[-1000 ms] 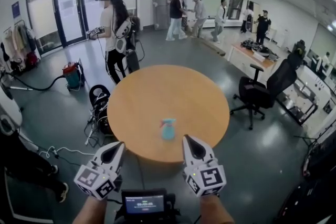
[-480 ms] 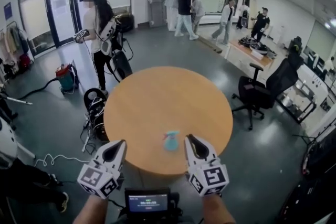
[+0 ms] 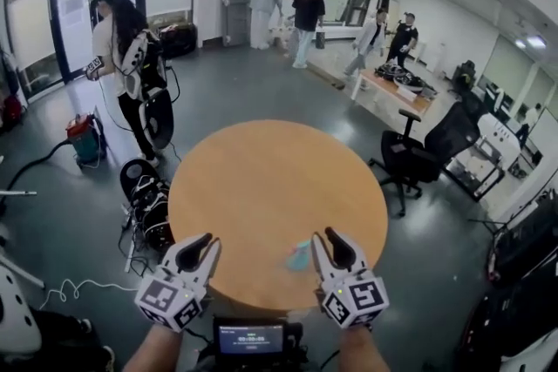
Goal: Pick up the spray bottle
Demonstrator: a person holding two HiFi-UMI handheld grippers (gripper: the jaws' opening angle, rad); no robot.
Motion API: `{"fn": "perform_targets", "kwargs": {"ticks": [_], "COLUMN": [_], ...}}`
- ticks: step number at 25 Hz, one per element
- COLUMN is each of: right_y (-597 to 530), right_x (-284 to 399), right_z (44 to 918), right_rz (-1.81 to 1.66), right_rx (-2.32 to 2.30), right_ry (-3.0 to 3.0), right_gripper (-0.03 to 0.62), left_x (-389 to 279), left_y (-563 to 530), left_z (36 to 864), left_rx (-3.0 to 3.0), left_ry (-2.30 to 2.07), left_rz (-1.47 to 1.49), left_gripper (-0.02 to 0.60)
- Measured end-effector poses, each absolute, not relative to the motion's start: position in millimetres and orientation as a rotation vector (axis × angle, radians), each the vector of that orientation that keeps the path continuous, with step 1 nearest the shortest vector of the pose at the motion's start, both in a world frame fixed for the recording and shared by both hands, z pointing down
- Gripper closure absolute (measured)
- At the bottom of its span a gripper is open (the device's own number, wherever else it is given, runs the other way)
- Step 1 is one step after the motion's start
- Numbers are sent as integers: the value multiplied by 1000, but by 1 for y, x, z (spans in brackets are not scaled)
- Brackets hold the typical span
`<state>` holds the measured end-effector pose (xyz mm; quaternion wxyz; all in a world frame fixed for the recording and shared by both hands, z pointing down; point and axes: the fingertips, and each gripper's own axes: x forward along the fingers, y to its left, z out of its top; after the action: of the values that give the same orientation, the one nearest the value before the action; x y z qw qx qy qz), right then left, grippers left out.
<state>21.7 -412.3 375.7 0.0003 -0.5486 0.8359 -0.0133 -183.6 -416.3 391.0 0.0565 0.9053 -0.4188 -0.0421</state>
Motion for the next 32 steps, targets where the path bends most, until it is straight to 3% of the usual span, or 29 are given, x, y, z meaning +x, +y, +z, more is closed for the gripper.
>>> {"fn": "perform_targets", "kwargs": {"ticks": [10,12,15,19,29,32], "right_y": [-440,-443,-445,-447,-444,-446], "right_x": [31,34,37,40,57,62], "right_z": [392,402,416,445,520,538], "right_rz": [-80,-106,-119,-150,-325,-369], "right_rx": [-1811,-1797,-1751,-1688,-1655,-1667], "right_ry": [2609,2639,2687,2772,2883,2896], "right_gripper": [443,414,408,347,269,269], "left_x": [-190,-184,-176,-165,-150,-155], "left_y": [-444,-447,-449,-449,-447,-449], "left_z": [417,422,433,452,518,541], "left_rx": [2712,2696,2664,2615,2480,2436], "left_ry": [-1225,-1232,-1269,-1310,-1390,-1405], "left_rz": [-79,-65,-37,0,156,181], "left_gripper": [508,448,448,448,390,390]}}
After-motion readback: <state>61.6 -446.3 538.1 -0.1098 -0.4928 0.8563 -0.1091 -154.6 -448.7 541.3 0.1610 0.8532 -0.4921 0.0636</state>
